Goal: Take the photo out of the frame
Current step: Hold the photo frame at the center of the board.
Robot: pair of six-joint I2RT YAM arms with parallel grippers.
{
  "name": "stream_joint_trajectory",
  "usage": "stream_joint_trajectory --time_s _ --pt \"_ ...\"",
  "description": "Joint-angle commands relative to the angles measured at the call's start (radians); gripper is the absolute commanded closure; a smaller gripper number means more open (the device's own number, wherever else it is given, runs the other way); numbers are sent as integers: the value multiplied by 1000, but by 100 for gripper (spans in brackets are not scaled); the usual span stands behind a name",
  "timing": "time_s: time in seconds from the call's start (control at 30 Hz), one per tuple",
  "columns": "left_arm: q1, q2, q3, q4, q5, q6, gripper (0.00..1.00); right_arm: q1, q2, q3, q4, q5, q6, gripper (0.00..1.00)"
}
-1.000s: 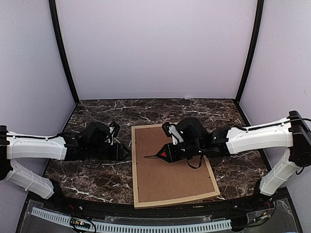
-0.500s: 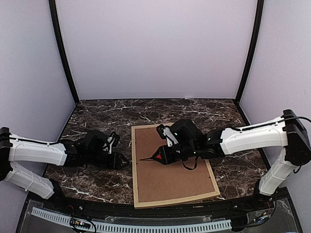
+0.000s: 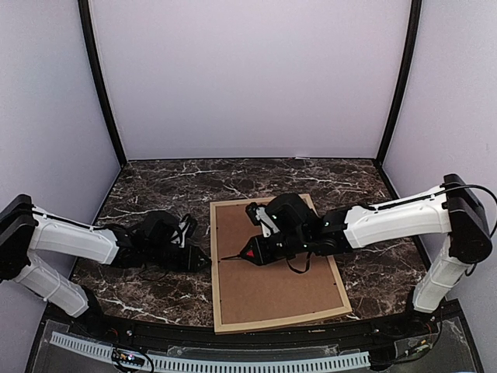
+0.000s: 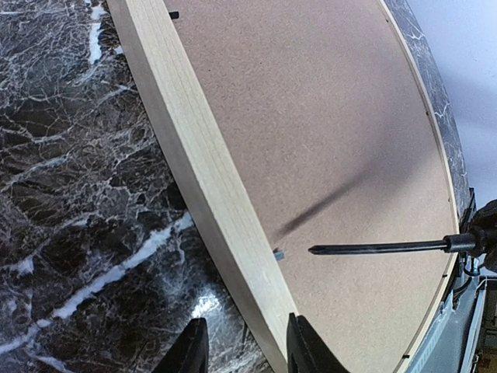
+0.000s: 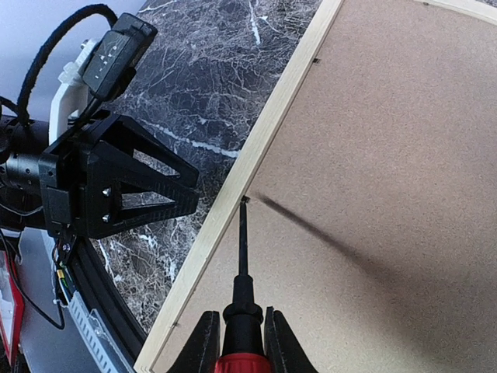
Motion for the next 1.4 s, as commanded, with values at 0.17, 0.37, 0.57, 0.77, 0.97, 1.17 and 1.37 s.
stream_joint_trajectory --time_s 0.17,0.37,0.57,0.77,0.97,1.17,1.37 --pt "5 52 37 53 13 -4 67 8 37 47 21 18 -15 100" --pt "6 81 54 59 12 -1 69 8 48 52 19 20 -17 100" --pt "7 98 60 61 10 3 71 8 56 54 23 14 -16 100" --pt "9 101 59 61 9 4 74 8 61 57 26 6 -15 100" --pt "9 112 59 66 8 4 75 9 60 55 29 -4 -10 100" --pt "9 123 60 73 11 2 76 13 57 52 34 -10 -6 100" --pt "9 132 61 79 17 1 77 18 62 58 43 -11 -7 100"
